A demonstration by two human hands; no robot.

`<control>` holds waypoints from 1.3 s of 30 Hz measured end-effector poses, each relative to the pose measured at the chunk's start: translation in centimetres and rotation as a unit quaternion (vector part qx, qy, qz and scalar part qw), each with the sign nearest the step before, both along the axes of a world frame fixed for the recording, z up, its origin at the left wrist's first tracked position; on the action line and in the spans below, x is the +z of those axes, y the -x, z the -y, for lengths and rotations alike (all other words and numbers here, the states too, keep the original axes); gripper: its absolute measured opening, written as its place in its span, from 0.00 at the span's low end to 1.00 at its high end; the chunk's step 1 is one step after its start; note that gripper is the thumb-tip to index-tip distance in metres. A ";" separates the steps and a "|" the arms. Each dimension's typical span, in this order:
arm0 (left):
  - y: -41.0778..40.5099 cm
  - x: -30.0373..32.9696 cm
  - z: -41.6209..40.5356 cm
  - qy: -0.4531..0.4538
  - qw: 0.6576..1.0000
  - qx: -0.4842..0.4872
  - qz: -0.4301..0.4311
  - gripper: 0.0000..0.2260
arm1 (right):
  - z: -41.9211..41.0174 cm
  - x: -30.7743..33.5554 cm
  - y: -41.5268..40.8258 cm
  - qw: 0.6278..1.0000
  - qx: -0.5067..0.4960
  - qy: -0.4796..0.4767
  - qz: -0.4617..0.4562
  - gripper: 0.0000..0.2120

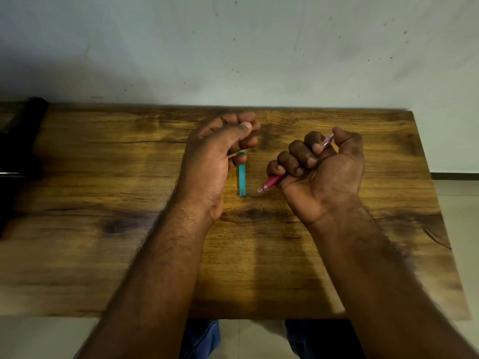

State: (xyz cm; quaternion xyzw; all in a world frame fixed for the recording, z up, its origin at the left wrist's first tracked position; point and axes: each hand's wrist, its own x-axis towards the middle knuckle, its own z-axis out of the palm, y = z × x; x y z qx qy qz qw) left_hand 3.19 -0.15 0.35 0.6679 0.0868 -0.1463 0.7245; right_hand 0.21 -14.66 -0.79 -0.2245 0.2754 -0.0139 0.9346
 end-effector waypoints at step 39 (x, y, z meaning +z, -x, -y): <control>0.0 0.1 0.1 0.002 1.000 0.002 -0.005 0.12 | 0.0 0.1 0.1 1.000 -0.012 0.018 -0.009 0.24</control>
